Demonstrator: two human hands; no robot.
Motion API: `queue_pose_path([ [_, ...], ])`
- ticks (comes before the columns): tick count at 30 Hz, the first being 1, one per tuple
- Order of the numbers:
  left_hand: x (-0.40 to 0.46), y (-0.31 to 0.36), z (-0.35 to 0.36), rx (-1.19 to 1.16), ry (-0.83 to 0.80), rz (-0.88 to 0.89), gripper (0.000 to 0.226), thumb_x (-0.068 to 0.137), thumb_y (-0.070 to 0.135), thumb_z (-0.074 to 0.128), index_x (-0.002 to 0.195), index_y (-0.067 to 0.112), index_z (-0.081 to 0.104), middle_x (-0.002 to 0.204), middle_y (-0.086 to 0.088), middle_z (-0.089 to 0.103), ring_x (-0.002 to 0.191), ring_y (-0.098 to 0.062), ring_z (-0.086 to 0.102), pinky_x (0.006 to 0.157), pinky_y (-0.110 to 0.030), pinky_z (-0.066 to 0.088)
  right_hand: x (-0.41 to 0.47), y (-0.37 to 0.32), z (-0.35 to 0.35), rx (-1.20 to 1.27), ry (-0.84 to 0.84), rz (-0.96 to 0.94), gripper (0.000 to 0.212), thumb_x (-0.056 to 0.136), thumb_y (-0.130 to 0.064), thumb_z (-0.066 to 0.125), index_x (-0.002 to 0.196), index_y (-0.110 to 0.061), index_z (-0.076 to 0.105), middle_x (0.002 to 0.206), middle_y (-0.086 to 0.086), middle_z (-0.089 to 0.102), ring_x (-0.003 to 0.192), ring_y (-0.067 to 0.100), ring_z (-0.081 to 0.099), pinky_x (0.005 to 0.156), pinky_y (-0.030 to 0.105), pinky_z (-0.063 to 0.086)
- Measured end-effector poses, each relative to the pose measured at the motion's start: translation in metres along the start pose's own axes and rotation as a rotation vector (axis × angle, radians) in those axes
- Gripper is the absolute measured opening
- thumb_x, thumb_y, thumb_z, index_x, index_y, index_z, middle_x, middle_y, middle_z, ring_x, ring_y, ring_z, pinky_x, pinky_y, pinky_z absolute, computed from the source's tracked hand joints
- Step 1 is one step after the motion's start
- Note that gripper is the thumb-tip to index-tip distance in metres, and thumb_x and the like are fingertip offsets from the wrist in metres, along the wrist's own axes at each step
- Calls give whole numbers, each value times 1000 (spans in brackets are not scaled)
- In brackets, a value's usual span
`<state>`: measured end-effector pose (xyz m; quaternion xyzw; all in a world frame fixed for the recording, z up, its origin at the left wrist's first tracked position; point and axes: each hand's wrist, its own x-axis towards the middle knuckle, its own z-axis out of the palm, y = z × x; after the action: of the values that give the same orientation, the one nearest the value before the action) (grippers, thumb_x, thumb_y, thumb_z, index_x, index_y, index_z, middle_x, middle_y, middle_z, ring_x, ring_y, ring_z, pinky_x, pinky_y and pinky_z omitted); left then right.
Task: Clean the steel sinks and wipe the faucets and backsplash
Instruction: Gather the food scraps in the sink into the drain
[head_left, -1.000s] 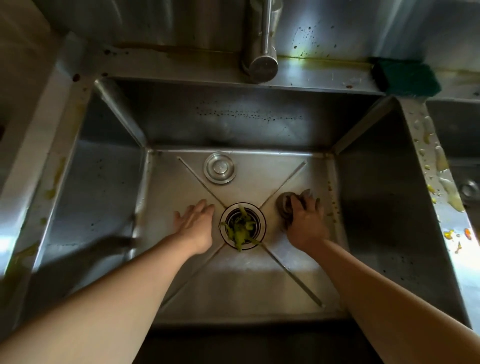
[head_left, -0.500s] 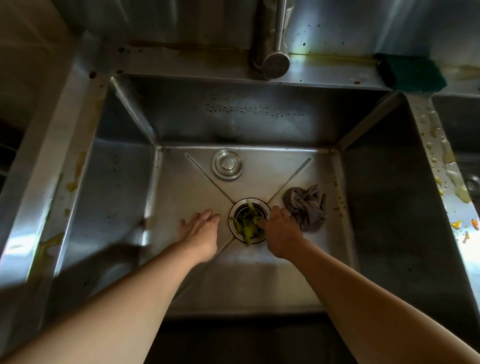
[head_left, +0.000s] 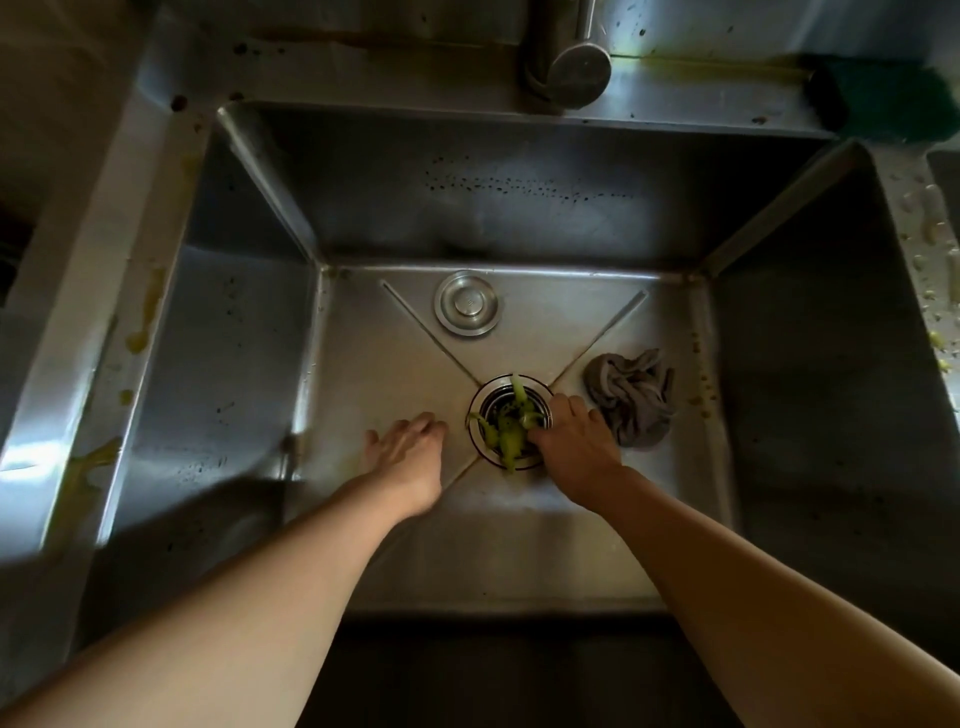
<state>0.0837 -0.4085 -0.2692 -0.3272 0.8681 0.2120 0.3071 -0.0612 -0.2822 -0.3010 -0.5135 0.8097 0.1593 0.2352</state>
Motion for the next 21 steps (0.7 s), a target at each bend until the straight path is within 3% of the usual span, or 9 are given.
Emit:
queue_pose_path([
  [7,1,5,-2,-19,-5,-31,64,81,6,52,141,22,36,148,3,32,135,-22,33,107,-43,29,-4,7,2,126,56,0,33,100,-32,40,127,-24,57,132,12,36,125,32,34,102,36,32],
  [16,17,26,-6,-196,102,12,61,84,3,52,140,24,41,135,-3,44,128,-25,38,100,-37,39,-5,13,12,122,114,-3,33,100,-27,43,130,-21,57,130,15,42,123,33,38,101,37,32],
  [18,25,31,-7,-283,135,21,52,85,5,51,134,23,50,127,-7,49,122,-28,44,96,-35,43,-4,12,12,125,194,-28,26,92,-21,59,116,-18,67,116,18,52,110,39,49,92,43,40],
  [21,35,37,-9,-399,167,-13,46,84,1,49,123,23,60,122,-8,59,113,-29,54,87,-30,46,0,15,18,127,304,-47,26,55,-16,90,76,-20,77,77,13,59,69,36,61,58,39,51],
])
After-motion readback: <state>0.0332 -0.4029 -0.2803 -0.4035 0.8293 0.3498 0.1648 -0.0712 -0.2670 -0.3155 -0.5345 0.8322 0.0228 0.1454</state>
